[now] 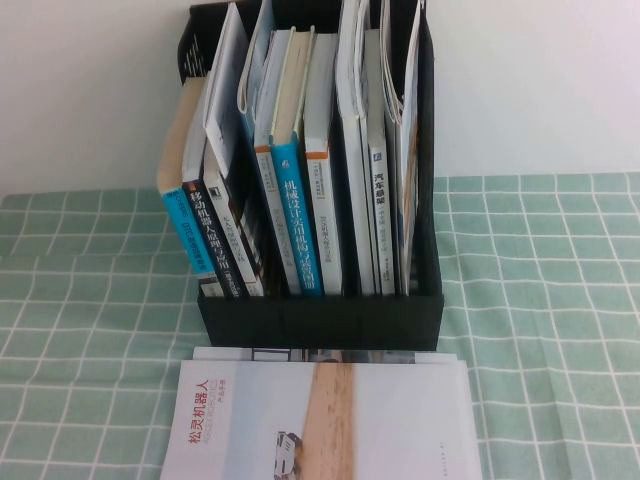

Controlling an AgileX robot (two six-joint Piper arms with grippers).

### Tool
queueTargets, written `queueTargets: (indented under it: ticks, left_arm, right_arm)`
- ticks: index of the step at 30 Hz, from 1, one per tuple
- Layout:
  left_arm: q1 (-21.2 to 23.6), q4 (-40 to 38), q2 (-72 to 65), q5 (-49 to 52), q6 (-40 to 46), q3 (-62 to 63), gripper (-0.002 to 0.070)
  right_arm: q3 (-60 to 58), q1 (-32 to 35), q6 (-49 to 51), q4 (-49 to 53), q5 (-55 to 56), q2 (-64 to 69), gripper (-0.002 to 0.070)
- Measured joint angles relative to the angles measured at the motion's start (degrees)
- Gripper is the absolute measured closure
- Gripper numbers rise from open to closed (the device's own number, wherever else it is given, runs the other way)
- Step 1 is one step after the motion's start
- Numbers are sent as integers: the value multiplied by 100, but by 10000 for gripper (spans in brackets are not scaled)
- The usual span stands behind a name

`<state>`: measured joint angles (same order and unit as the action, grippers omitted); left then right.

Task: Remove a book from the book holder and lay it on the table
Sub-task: Hold the bookshelf

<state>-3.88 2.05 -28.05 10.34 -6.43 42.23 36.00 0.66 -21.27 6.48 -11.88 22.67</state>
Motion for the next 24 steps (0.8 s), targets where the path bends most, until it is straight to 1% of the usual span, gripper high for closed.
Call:
queueTargets:
  ticks: [4, 7, 8, 10, 13, 15, 19, 21, 24]
  left_arm:
    - [-12, -96, -654, 7, 0, 136, 678]
    - [-209, -418, -1166, -5, 0, 179, 678]
    - [-338, -496, -1341, -19, 0, 179, 678]
    - [-691, -565, -1631, -188, 15, 179, 678]
    - [-1378, -576, -2092, -623, 80, 191, 678]
    - [-1948, -576, -2436, -851, 145, 286, 678]
    - [-2880, -576, -3159, -1034, 482, 594, 678]
    - [-3200, -576, -3582, -1065, 643, 822, 678]
    - [-3446, -576, -4157, -1065, 784, 1192, 678]
  right_arm:
    - [21, 0, -82, -161, 209, 241, 678]
    - [21, -62, -122, -186, 237, 443, 678]
    - [21, -96, -168, -185, 246, 515, 678]
    - [21, -193, -219, -185, 246, 631, 678]
    - [21, -363, -268, -185, 246, 758, 678]
    - [21, -483, -269, -197, 246, 810, 678]
    - [21, -627, -269, -220, 136, 821, 678]
    - [21, -669, -269, -228, 23, 821, 678]
    - [21, -711, -269, -359, -170, 821, 678]
